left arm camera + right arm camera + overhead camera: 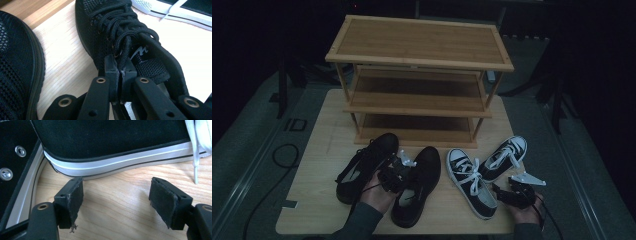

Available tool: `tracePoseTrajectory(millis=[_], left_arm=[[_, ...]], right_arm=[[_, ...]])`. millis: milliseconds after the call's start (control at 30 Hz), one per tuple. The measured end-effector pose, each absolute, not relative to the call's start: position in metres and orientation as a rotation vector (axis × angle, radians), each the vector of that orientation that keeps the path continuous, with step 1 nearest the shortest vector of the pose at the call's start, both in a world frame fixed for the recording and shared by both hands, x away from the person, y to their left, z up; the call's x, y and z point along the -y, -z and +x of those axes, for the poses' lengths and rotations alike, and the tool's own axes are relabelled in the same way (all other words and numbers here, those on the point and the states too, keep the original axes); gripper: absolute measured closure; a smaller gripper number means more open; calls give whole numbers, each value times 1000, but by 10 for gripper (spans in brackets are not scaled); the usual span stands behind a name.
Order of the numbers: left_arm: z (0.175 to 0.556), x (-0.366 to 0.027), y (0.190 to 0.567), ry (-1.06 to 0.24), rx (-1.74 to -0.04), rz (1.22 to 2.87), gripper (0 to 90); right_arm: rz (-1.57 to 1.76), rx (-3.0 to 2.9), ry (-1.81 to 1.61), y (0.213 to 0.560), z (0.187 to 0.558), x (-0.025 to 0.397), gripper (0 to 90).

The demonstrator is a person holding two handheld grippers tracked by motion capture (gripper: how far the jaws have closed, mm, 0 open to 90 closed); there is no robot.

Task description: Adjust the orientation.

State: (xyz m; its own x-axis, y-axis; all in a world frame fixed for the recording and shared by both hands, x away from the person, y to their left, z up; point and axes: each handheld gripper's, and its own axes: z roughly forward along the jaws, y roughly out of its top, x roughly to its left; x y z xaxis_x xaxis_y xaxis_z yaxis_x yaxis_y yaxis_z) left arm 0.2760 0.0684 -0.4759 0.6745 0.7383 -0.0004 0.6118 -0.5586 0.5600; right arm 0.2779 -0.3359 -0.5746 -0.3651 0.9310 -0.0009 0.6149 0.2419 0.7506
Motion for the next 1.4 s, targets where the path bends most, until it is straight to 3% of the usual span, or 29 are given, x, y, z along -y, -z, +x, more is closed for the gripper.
tracePoseTrajectory(millis=[1400], left_arm=[[272,-141,468,-411,-1161,2312,875]], right_arm=[[1411,-2069,-934,575,278,336,275]])
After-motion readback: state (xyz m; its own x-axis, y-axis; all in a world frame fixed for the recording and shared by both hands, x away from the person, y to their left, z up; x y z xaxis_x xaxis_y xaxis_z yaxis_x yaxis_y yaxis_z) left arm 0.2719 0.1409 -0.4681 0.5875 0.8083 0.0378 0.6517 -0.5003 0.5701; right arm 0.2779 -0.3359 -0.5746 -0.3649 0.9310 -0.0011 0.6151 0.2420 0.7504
